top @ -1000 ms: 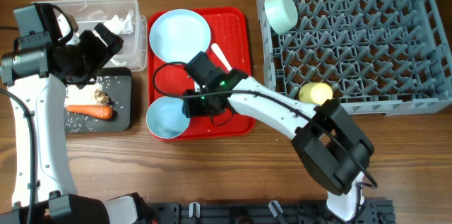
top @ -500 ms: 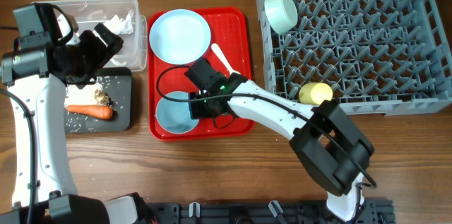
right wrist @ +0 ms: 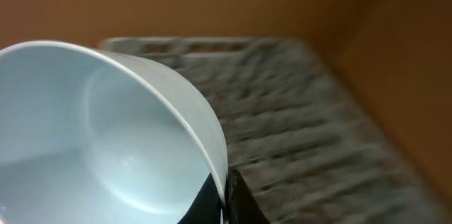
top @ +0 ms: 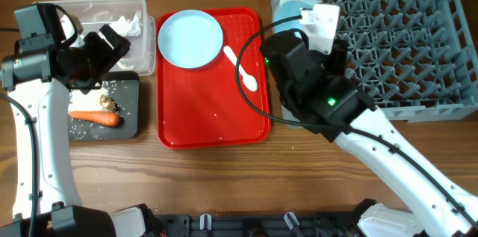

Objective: Sort waste into correct bins and load items into the dishwasher rack
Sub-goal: 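Grasp the blue bowl and carry it into the rack with the right gripper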

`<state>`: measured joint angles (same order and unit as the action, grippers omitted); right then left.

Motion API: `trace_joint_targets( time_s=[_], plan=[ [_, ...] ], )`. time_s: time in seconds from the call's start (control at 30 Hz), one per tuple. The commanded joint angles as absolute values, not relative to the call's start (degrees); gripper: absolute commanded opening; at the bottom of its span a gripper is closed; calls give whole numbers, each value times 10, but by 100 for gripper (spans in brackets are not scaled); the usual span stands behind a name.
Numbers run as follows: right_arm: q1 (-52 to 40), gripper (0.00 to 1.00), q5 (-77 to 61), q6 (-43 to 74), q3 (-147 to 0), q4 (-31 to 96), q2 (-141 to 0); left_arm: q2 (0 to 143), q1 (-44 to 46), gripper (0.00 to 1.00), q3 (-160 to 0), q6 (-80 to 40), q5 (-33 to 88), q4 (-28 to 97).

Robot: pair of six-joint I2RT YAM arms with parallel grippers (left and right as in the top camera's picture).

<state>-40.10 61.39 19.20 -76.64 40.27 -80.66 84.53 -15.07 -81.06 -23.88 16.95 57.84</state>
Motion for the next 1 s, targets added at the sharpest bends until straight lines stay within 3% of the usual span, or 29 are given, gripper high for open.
trace_joint_targets(
  time_s=[0.0, 0.23, 0.47, 0.77, 0.97],
  plan=[
    [-376, 4, 741, 32, -770, 401, -838, 842, -154, 100, -813, -238, 166, 577],
    [-333, 4, 723, -175, -770, 393, -939, 842, -154, 100, -813, -238, 166, 577],
    [-332, 4, 682, -179, -770, 393, -1027, 842, -154, 100, -813, -238, 166, 577],
    [-269, 4, 681, -178, -770, 369, -1034, 842, -154, 100, -813, -238, 166, 577],
    [-268, 4, 568, -152, -770, 352, -1034, 842, -154, 100, -813, -238, 166, 577]
  ],
)
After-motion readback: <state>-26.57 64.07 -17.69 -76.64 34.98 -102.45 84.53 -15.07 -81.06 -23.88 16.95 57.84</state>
